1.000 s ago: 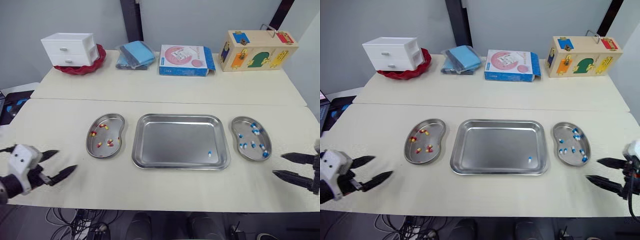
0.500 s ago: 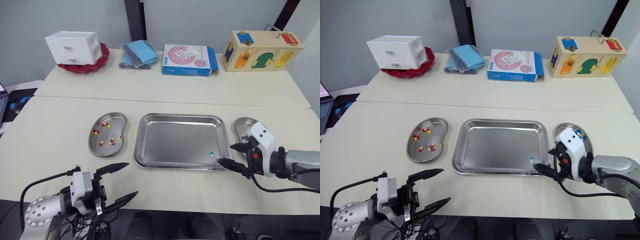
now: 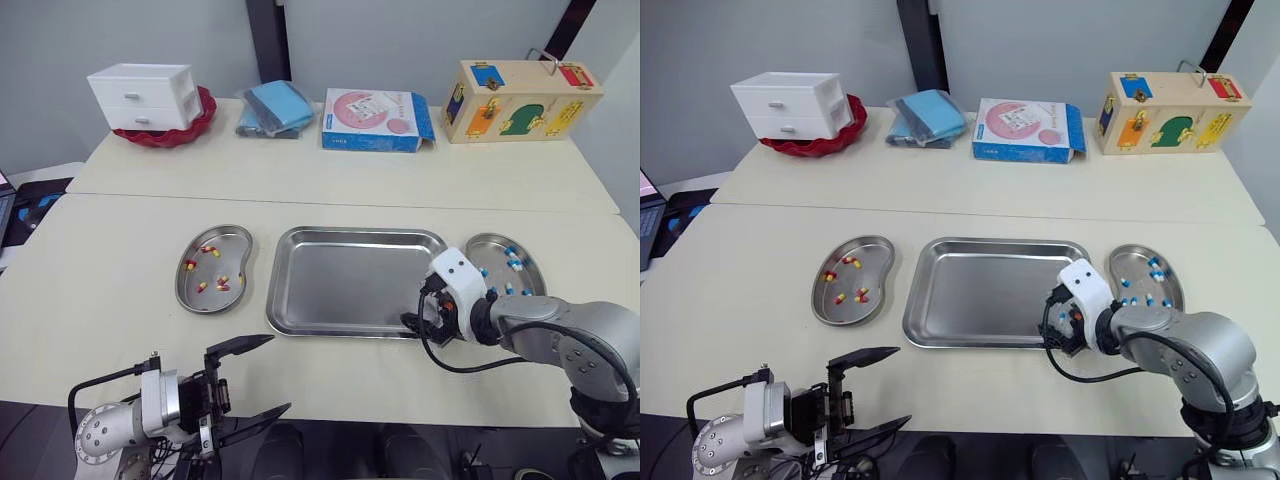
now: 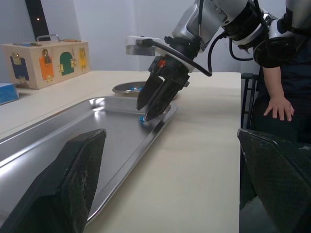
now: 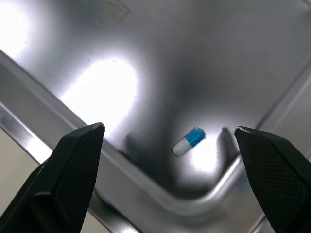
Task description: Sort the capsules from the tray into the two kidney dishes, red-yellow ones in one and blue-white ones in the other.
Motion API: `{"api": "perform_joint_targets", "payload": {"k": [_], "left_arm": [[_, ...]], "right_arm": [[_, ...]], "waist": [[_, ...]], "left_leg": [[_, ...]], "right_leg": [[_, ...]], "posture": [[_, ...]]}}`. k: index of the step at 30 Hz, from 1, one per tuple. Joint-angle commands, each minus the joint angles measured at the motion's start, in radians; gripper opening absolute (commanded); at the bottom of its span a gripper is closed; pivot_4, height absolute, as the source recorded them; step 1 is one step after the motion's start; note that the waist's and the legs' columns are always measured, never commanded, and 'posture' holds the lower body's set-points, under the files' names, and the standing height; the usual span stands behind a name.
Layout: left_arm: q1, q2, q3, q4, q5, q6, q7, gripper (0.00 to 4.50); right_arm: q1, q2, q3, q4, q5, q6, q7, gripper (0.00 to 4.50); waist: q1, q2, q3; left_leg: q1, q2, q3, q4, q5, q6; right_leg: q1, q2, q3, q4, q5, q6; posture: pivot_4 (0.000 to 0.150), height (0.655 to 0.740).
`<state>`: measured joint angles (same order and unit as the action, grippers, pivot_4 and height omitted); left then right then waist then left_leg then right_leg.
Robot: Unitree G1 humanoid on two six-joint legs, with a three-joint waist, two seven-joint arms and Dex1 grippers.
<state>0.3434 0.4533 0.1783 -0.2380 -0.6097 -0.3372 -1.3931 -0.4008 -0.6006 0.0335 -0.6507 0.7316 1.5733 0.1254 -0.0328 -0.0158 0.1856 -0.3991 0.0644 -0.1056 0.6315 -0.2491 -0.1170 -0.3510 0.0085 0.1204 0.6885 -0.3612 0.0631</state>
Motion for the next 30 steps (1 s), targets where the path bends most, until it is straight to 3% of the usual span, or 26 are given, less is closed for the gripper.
{"api": "perform_joint_targets", "payload": {"k": [1, 5, 12, 21, 26, 30], "left_arm": [[0.008, -0.003, -0.010, -0.010, -0.018, -0.028, -0.001, 4.49], [0.014, -0.001, -0.016, -0.015, -0.021, -0.037, 0.006, 4.49], [0.028, 0.004, -0.020, -0.015, -0.026, -0.045, 0.007, 4.50], [0.015, 0.005, -0.020, 0.006, -0.021, -0.055, 0.009, 4.50], [-0.020, 0.008, -0.020, 0.036, -0.019, -0.057, 0.006, 4.50], [-0.055, 0.014, -0.041, 0.050, -0.025, -0.053, -0.022, 4.50]], "right_arm": [[-0.013, 0.002, 0.015, -0.015, -0.038, 0.023, -0.003, 4.50], [-0.011, 0.001, 0.045, -0.009, -0.071, 0.020, 0.009, 4.50], [-0.016, 0.003, 0.099, 0.004, -0.126, 0.001, 0.020, 2.25], [-0.012, 0.044, 0.098, 0.000, -0.169, -0.015, 0.046, 0.02], [0.012, 0.054, 0.000, -0.050, -0.141, -0.074, 0.110, 0.01], [0.089, -0.013, -0.126, -0.077, -0.137, -0.201, 0.204, 0.01]], "waist": [[0.000, 0.000, 0.000], [0.000, 0.000, 0.000], [-0.002, 0.000, 0.000], [-0.003, 0.000, 0.000], [-0.002, 0.000, 0.000], [0.002, 0.000, 0.000]], "left_leg": [[0.000, 0.000, 0.000, 0.000, 0.000, 0.000], [0.000, 0.000, 0.000, 0.000, 0.000, 0.000], [0.000, 0.000, 0.000, 0.000, 0.000, 0.000], [0.000, 0.000, 0.000, 0.000, 0.000, 0.000], [0.000, 0.000, 0.000, 0.000, 0.000, 0.000], [-0.001, 0.000, 0.000, 0.000, 0.000, 0.000]], "right_leg": [[0.000, 0.000, 0.000, 0.000, 0.000, 0.000], [0.000, 0.000, 0.000, 0.000, 0.000, 0.000], [0.000, 0.000, 0.000, 0.000, 0.000, 0.000], [0.000, 0.000, 0.000, 0.000, 0.000, 0.000], [0.000, 0.000, 0.000, 0.000, 0.000, 0.000], [0.000, 0.000, 0.000, 0.000, 0.000, 0.000]], "posture": [[0.150, 0.7400], [0.150, 0.7400], [0.150, 0.7400], [0.150, 0.7400], [0.150, 0.7400], [0.150, 0.7400]]}}
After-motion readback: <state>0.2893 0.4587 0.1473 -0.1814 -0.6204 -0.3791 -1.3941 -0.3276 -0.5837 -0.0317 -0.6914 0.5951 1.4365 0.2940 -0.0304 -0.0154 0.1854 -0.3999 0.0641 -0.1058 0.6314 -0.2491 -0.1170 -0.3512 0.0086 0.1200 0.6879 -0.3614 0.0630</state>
